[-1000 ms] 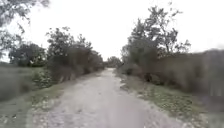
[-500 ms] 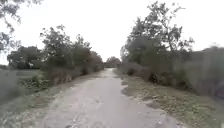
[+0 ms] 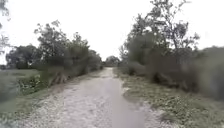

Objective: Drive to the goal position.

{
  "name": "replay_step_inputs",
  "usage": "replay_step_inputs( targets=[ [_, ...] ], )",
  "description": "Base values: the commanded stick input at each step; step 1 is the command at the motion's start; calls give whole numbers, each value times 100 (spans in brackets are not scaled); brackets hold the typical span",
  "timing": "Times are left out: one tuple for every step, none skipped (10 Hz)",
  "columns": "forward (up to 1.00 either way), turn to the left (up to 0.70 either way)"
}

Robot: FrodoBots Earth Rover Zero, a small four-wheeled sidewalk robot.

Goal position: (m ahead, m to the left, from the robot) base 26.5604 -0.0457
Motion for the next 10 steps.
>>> replay_step_inputs(
  targets=[
    [70, 0],
    [70, 0],
    [70, 0],
    [70, 0],
    [70, 0],
    [70, 0],
    [70, 0],
    [70, 0],
    [70, 0],
    [70, 0]
  ],
)
